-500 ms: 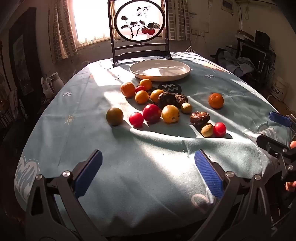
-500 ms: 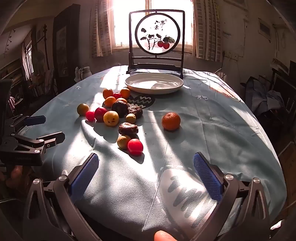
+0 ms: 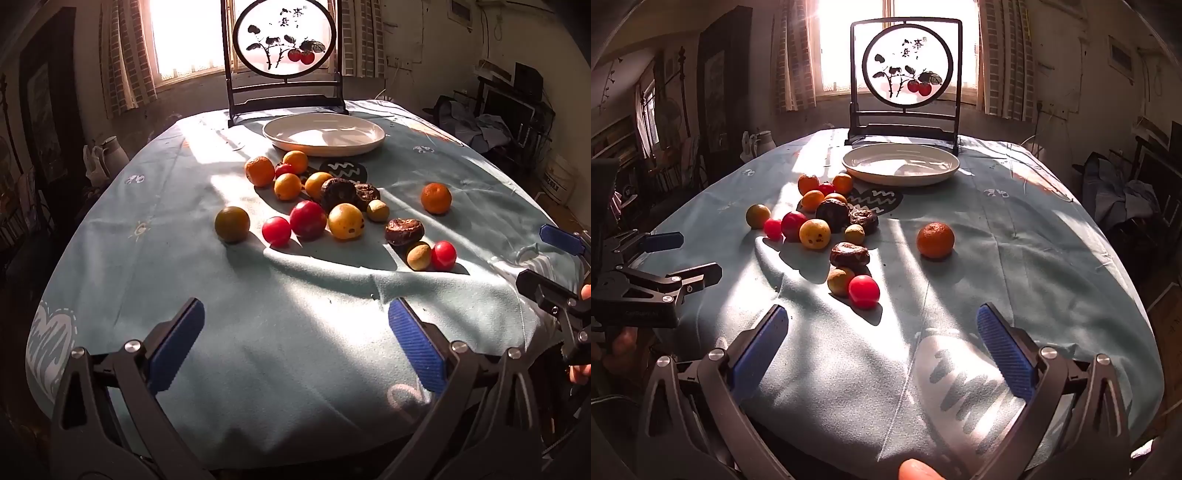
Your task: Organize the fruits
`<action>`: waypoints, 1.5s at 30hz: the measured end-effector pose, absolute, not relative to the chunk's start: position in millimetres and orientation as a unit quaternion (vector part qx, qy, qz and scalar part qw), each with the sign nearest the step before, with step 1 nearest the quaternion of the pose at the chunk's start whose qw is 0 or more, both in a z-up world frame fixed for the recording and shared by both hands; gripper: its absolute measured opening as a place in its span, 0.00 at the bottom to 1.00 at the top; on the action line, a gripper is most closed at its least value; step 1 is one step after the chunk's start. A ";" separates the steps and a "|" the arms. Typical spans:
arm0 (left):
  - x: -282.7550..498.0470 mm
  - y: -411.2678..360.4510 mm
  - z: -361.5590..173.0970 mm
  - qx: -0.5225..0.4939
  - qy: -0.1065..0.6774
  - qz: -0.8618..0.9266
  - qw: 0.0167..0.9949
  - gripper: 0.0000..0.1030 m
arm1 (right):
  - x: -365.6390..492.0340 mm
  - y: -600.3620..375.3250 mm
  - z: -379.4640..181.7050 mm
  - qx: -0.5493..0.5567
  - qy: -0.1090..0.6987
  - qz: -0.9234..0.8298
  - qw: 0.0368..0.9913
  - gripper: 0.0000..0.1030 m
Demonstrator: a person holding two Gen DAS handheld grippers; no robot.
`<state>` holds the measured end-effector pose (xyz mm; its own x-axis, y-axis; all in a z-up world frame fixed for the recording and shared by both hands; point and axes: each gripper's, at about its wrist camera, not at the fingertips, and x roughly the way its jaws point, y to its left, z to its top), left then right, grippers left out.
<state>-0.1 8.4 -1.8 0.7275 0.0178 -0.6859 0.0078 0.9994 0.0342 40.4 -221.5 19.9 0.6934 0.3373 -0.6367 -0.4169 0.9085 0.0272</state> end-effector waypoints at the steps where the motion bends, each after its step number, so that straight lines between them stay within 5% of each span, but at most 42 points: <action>1: -1.8 8.6 -0.8 0.018 0.368 0.002 0.930 0.98 | 40.0 -221.9 20.2 -0.060 0.333 0.205 0.918 0.99; 45: 0.4 10.6 -8.9 0.017 0.371 0.005 0.929 0.98 | 42.6 -216.9 15.1 -0.061 0.339 0.206 0.916 0.99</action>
<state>0.4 10.6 -8.9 0.7250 0.0228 -0.6884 0.0030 0.9993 0.0363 42.6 -216.9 15.1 0.6851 0.3353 -0.6467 -0.4179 0.9081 0.0281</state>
